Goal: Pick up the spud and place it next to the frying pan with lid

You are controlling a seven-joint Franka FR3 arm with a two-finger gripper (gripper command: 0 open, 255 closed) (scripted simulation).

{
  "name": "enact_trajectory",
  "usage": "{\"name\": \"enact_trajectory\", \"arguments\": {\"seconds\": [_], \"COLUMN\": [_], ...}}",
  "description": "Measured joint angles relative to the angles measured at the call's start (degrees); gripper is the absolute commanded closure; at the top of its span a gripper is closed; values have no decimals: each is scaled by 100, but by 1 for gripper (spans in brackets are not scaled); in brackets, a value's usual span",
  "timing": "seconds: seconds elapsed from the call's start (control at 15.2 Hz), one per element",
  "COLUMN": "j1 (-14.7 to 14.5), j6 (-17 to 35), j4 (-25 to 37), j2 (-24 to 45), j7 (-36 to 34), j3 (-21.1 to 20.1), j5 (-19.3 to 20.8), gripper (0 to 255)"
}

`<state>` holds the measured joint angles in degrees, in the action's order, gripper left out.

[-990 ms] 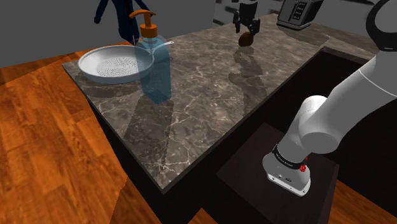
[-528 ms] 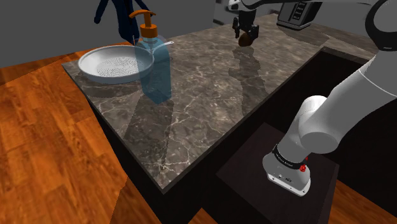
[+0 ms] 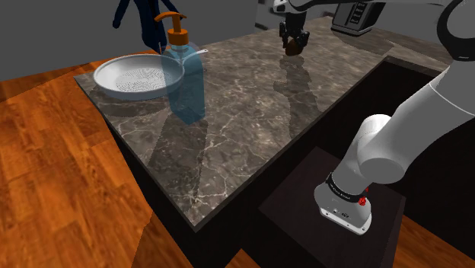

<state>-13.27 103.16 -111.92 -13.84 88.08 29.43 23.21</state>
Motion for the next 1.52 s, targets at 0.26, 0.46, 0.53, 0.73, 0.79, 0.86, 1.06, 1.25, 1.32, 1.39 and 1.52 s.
{"name": "enact_trajectory", "arguments": {"seconds": [0.26,0.46,0.53,0.73,0.79,0.86,1.06,1.25,1.32,1.39,1.52], "j1": [-1,-2,-4,-15,-18,-21,-27,-40,-44,-52,-50], "j6": [-1,0,-41,-229,-295,-372,-590,-785,-845,-935,-1077], "j4": [0,-1,47,246,304,401,680,949,1013,1121,1309], "j2": [2,1,8,14,4,21,68,138,142,162,196], "j7": [0,0,14,61,76,105,197,268,278,296,367], "j3": [-1,-3,-5,-26,-36,-38,-38,-43,-52,-63,-54], "j5": [-2,-2,-9,-31,-32,-46,-82,-124,-128,-141,-160], "gripper": [255,255,255,255,255,255,255,255,255,255,255]}}
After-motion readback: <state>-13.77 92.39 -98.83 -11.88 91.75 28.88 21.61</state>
